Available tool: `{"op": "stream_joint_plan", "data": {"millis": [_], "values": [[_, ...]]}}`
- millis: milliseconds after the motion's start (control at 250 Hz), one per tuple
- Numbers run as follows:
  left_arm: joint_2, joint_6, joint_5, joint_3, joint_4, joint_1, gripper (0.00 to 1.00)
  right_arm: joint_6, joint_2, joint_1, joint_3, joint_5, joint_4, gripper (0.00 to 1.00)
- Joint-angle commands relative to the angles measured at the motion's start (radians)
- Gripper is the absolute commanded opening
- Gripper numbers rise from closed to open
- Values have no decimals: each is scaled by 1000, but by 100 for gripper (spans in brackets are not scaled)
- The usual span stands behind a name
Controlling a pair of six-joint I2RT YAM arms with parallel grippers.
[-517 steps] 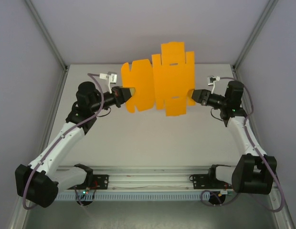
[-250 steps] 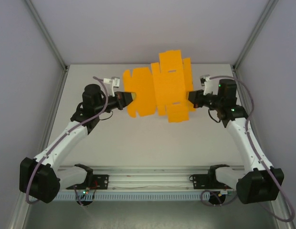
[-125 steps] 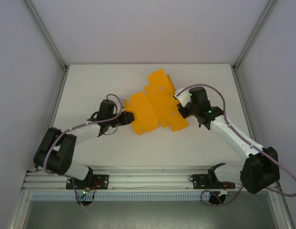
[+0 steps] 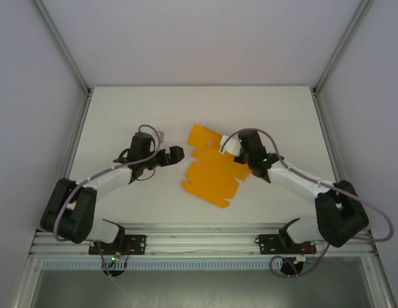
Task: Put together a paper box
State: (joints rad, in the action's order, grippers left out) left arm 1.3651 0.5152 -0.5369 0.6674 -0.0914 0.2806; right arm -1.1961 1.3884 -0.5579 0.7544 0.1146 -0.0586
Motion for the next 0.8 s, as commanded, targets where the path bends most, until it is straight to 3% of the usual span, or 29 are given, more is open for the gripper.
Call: {"op": "stream_joint_plan", "data": {"millis": [0, 128, 328, 524, 703, 795], "values": [[-91, -14, 86, 69, 122, -6, 100, -264, 59, -35, -30, 168, -310, 0], [-120, 12, 58, 146, 131, -3, 100, -362, 127, -64, -77, 187, -538, 0], [0, 31, -72, 350, 121, 1, 100, -295, 109, -84, -65, 112, -504, 0], [166, -5, -120, 573, 219, 40, 100, -289, 83, -86, -65, 75, -511, 0], [288, -42, -167, 675, 294, 60, 99, -261, 80, -88, -60, 87, -513, 0], [326, -42, -211, 689, 306, 65, 94, -259, 81, -88, -57, 90, -517, 0]]}}
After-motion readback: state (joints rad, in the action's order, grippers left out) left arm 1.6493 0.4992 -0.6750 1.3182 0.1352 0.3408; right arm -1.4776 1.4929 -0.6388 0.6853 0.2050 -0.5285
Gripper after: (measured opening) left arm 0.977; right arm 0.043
